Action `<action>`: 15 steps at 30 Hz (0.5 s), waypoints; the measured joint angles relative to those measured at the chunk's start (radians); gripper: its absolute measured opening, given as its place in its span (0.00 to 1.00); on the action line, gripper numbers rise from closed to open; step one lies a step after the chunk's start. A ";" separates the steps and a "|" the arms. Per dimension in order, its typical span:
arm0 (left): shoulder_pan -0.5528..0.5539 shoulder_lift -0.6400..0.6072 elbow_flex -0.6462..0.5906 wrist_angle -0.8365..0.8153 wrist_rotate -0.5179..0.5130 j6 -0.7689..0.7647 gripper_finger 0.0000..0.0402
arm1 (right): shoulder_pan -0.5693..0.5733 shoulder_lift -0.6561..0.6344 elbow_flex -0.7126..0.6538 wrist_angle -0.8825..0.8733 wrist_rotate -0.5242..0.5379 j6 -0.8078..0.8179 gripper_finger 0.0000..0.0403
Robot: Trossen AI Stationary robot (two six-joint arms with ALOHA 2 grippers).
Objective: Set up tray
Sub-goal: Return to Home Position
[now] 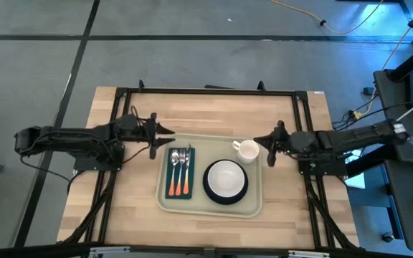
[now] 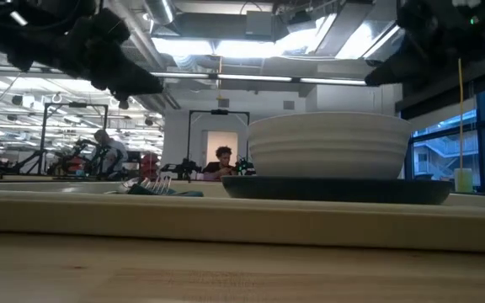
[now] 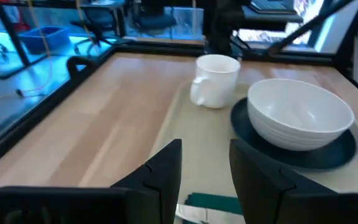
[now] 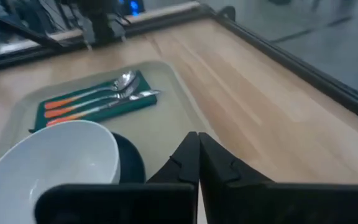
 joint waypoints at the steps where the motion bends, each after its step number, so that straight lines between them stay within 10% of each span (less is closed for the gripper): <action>1: 0.009 -0.015 -0.019 0.015 0.000 -0.005 0.32 | -0.026 -0.024 -0.029 0.034 -0.032 -0.021 0.00; 15: 0.149 -0.244 -0.275 0.151 0.000 -0.093 0.32 | -0.230 -0.335 -0.332 0.288 -0.225 -0.071 0.00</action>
